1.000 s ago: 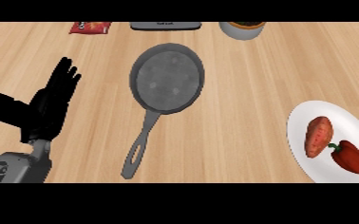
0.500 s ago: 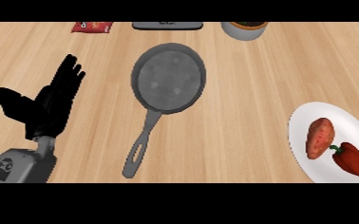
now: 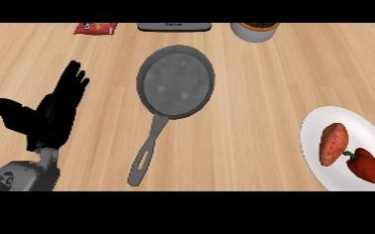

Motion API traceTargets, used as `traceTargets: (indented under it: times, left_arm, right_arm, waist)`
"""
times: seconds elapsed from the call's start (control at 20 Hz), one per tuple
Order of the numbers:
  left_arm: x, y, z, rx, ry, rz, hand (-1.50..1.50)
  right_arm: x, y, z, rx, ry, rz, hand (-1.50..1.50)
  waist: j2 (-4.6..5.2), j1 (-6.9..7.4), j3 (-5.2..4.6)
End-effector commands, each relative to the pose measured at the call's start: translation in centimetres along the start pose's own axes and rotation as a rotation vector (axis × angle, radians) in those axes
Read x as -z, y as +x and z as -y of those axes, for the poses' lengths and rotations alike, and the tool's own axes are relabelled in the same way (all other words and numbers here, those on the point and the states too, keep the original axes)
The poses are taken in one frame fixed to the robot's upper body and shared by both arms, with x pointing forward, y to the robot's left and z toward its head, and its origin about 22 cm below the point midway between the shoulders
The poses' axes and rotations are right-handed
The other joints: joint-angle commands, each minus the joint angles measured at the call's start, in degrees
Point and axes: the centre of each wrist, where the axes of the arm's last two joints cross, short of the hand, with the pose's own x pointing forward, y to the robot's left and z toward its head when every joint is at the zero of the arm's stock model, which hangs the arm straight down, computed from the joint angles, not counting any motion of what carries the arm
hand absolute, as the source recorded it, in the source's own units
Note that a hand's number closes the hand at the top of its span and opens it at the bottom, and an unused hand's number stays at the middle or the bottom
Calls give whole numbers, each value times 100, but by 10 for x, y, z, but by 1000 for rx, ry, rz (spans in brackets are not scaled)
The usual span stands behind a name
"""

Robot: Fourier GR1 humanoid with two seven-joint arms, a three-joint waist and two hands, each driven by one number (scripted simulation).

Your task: Pick the sweet potato from the plate and place it in the pan

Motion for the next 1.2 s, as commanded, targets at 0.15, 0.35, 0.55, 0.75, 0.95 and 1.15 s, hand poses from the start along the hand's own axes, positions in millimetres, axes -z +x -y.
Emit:
traceTargets:
  times: [0.15, 0.35, 0.55, 0.75, 0.95, 1.15]
  left_arm:
    - [7, 3, -1, -10, 17, -5, 0]
    - [6, 13, -10, -4, 20, 3, 0]
    - [7, 5, -20, 9, 21, -15, 0]
    - [1, -6, -25, -1, 2, -2, 0]
    - [5, -2, -6, -12, -9, -25, 0]
    - [14, 4, -12, 1, 18, 5, 0]
  right_arm:
    - [11, 18, -16, -134, 78, -8, -150]
    - [-6, 29, -32, -249, 45, -90, -150]
    - [-5, 66, -25, -270, 22, -101, -150]
    - [14, 61, -36, -238, 13, -82, -150]
    - [27, 70, -15, -253, 40, -116, -150]
    - [28, 62, -51, -245, 37, -170, -150]
  waist:
    - [0, -34, 1]
    - [-16, -85, -2]
    - [-17, -116, -5]
    - [-2, -30, 2]
    - [1, -16, 3]
    - [1, -24, 4]
